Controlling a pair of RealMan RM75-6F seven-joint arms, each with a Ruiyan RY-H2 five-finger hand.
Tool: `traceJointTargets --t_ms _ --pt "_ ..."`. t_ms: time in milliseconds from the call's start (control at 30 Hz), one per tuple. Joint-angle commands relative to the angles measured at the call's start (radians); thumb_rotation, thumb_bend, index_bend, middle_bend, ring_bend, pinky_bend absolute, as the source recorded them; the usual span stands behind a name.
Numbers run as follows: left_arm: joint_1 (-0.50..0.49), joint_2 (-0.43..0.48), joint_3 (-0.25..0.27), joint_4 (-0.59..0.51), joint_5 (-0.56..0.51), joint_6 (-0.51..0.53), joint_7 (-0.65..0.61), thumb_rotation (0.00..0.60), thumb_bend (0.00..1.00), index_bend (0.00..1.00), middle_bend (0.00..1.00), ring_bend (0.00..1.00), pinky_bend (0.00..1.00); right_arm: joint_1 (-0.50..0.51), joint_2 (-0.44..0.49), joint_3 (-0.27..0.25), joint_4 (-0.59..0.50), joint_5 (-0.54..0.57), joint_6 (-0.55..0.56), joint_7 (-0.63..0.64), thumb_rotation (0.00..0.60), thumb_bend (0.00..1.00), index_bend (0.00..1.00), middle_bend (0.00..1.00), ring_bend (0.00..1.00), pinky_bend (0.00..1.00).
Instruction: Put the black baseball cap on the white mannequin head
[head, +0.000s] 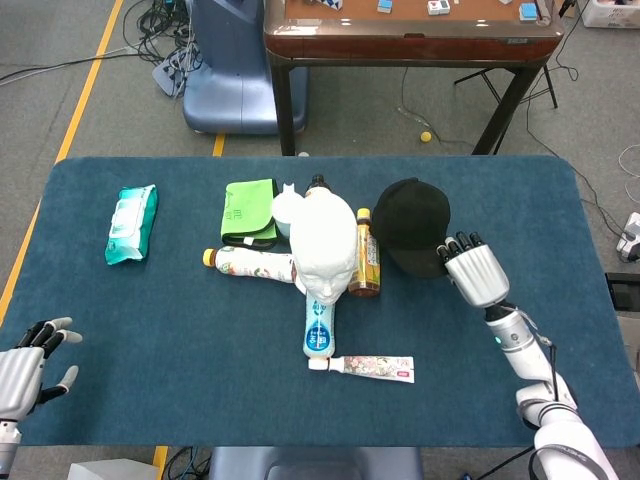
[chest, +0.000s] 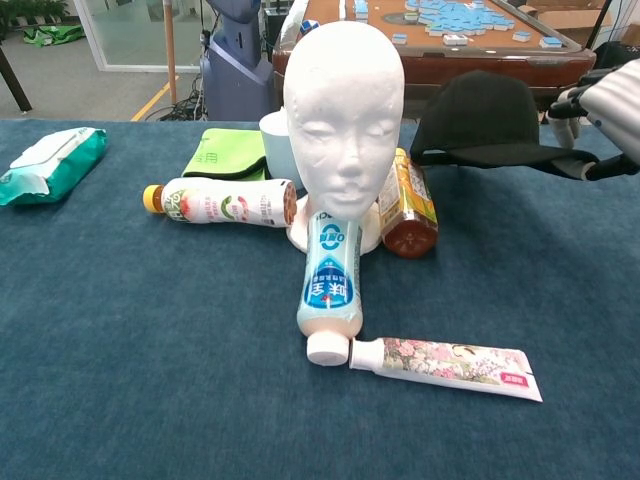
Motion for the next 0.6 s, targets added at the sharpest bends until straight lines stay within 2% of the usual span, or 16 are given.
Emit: traceJointTargets --t_ms 33,400,600 --pt "0.0 0.0 0.0 0.0 0.001 0.0 0.001 0.6 0.3 0.37 0.21 0.15 0.38 0.009 0.021 -0.001 -0.008 -0.005 0.017 -0.018 0.6 0.62 0.69 0.59 0.44 0.58" --pt "0.0 0.0 0.0 -0.001 0.001 0.0 0.001 0.6 0.3 0.37 0.21 0.15 0.38 0.037 0.094 -0.024 -0.042 -0.037 0.047 -0.093 0.6 0.62 0.71 0.61 0.45 0.58" --pt "0.001 0.003 0.0 -0.003 0.002 0.002 -0.004 0.6 0.31 0.37 0.21 0.15 0.38 0.09 0.127 -0.028 -0.059 -0.056 0.054 -0.136 0.6 0.62 0.72 0.61 0.46 0.58"
